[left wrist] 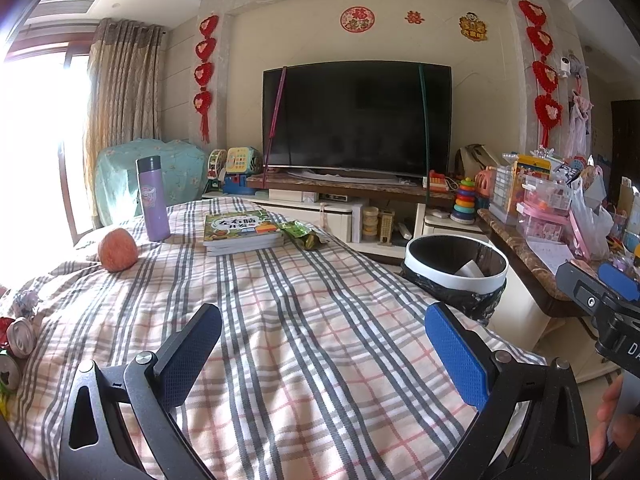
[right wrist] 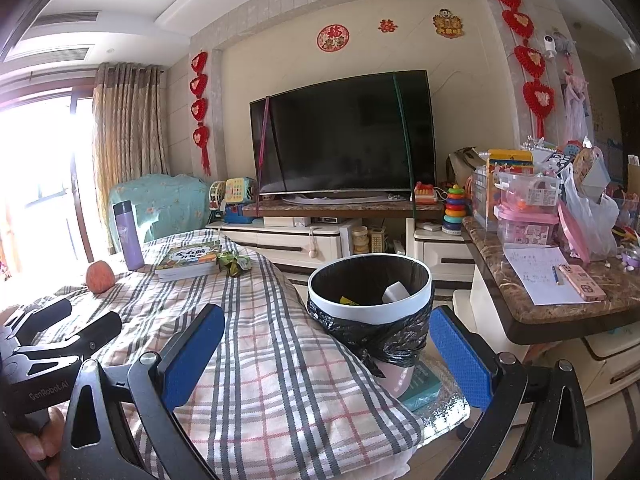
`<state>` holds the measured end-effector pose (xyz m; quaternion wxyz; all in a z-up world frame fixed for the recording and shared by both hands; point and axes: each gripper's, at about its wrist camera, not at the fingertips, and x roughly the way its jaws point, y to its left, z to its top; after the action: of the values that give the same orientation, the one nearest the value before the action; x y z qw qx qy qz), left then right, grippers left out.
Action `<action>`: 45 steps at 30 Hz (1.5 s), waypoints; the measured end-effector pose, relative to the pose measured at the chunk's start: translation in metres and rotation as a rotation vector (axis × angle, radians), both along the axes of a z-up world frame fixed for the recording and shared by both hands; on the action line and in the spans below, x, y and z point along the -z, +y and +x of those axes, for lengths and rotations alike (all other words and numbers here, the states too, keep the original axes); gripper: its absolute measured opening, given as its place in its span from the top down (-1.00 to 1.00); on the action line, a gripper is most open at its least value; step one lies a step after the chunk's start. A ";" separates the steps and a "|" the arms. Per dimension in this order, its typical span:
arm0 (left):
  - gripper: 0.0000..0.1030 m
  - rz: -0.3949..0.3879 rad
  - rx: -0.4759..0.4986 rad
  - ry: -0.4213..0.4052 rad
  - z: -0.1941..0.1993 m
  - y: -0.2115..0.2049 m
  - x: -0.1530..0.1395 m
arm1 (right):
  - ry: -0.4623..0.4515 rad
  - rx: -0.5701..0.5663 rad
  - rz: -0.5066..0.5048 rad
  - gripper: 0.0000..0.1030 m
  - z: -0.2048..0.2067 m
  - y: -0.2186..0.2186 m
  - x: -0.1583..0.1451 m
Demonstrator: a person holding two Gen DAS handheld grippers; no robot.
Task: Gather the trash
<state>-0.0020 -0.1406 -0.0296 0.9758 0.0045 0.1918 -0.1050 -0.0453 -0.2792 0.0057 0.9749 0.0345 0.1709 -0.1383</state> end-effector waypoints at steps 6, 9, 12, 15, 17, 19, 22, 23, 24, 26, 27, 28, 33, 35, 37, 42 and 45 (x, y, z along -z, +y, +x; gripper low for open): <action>-0.99 0.001 0.003 0.003 0.002 0.001 0.001 | 0.000 0.000 0.000 -1.00 0.000 0.000 0.000; -0.99 0.003 0.004 0.005 0.004 0.002 0.003 | 0.000 -0.001 0.002 -1.00 0.000 0.000 0.000; -0.99 0.004 0.006 0.006 0.005 0.002 0.004 | 0.001 -0.002 0.002 -1.00 0.000 0.000 0.001; -0.99 0.005 0.005 0.007 0.005 0.002 0.004 | 0.001 -0.002 0.004 -1.00 0.001 0.000 0.001; -0.99 0.005 0.005 0.006 0.005 0.002 0.004 | 0.001 -0.005 0.004 -1.00 0.002 -0.001 0.001; -0.99 0.005 0.005 0.006 0.005 0.002 0.004 | 0.002 -0.007 0.004 -1.00 0.002 -0.001 0.002; -0.99 0.005 0.008 0.007 0.005 0.002 0.004 | 0.003 -0.010 0.004 -1.00 0.003 0.000 0.004; -0.99 0.005 0.009 0.007 0.006 0.003 0.005 | 0.004 -0.010 0.005 -1.00 0.003 0.000 0.004; -0.99 0.006 0.009 0.007 0.006 0.003 0.005 | 0.005 -0.011 0.005 -1.00 0.004 0.000 0.004; -0.99 0.006 0.010 0.008 0.007 0.003 0.006 | 0.005 -0.012 0.007 -1.00 0.004 0.000 0.005; -0.99 0.006 0.011 0.008 0.008 0.003 0.007 | 0.005 -0.012 0.008 -1.00 0.003 0.000 0.005; -0.99 0.007 0.010 0.008 0.008 0.003 0.007 | 0.005 -0.012 0.007 -1.00 0.004 0.000 0.005; -0.99 0.006 0.011 0.010 0.008 0.003 0.007 | 0.005 -0.017 0.006 -1.00 0.004 0.000 0.005; -0.99 0.008 0.013 0.010 0.008 0.003 0.007 | 0.006 -0.019 0.007 -1.00 0.004 0.000 0.006; -0.99 0.011 0.016 0.011 0.010 0.003 0.009 | 0.008 -0.021 0.010 -1.00 0.004 0.000 0.006; -0.99 0.012 0.020 0.013 0.011 0.003 0.010 | 0.009 -0.020 0.018 -1.00 0.005 -0.002 0.006; -0.99 0.014 0.023 0.014 0.013 0.002 0.010 | 0.010 -0.020 0.018 -1.00 0.005 -0.003 0.006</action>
<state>0.0105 -0.1384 -0.0398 0.9730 0.0130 0.1994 -0.1151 -0.0405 -0.2821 -0.0001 0.9751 0.0409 0.1773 -0.1270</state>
